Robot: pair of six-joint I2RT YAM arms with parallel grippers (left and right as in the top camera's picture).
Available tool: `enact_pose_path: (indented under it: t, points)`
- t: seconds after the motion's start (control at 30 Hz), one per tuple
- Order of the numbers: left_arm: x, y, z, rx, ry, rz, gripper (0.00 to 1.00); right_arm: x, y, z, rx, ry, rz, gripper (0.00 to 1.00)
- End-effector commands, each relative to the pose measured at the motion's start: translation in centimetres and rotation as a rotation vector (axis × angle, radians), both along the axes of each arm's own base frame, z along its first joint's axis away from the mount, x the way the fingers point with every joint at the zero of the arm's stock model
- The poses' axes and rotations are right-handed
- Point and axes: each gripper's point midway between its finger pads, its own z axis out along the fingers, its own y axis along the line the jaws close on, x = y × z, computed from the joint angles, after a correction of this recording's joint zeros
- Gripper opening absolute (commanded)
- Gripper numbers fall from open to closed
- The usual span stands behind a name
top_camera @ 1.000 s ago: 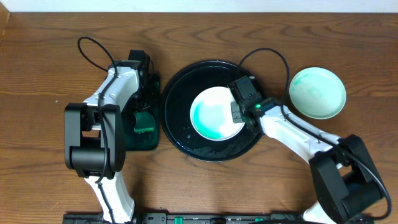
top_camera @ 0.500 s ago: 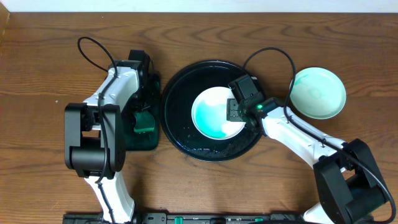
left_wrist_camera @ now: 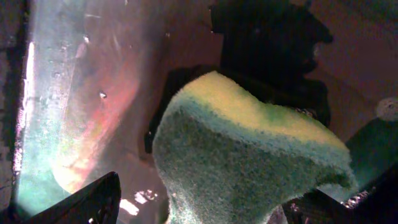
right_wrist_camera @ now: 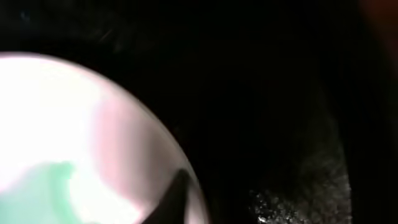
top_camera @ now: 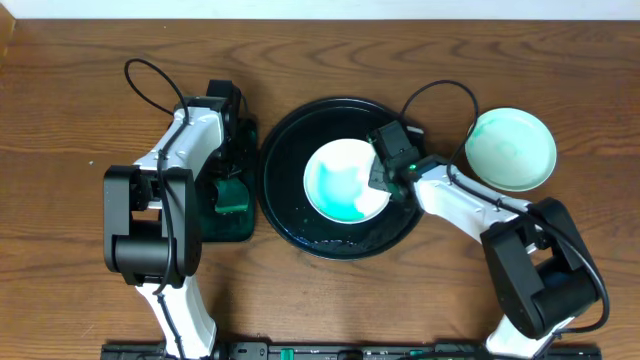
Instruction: Clean dirty plates on tray and stack at the side
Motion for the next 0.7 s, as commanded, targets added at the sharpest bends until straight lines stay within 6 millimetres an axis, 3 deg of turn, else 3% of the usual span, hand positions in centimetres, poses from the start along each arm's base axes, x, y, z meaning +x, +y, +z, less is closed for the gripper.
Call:
enact_pose_path:
  t: [0.0,0.27,0.67]
  points:
    - [-0.4,0.2,-0.3,0.006,0.016,-0.004,0.82,-0.3,0.3,-2.0,-0.005,0.031,0.035,0.01]
    - [-0.4,0.2,-0.3,0.006,0.015,-0.004,0.82,1.3,-1.5,-0.3,-0.198,-0.077,0.133,0.01]
    - [-0.4,0.2,-0.3,0.006,0.016,-0.004,0.82,2.4,-1.8,8.0,-0.471,-0.315,0.259,0.01]
